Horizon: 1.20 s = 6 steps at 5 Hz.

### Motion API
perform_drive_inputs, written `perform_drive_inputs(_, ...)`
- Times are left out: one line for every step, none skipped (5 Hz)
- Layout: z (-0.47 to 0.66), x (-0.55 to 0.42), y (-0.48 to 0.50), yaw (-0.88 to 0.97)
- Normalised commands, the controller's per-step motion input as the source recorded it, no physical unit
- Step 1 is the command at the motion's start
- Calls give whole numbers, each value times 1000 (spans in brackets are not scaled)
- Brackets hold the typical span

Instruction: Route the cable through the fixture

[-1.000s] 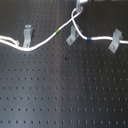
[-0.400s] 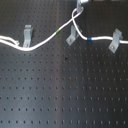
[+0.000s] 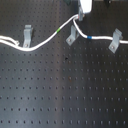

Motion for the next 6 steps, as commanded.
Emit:
perform_drive_inputs(211, 255, 49, 9)
perform_drive_inputs(-4, 277, -3, 54)
perform_drive_inputs(65, 293, -59, 74)
perform_drive_inputs(578, 89, -94, 0)
perform_drive_inputs(231, 2, 5, 0)
perform_drive_inputs(13, 0, 0, 0)
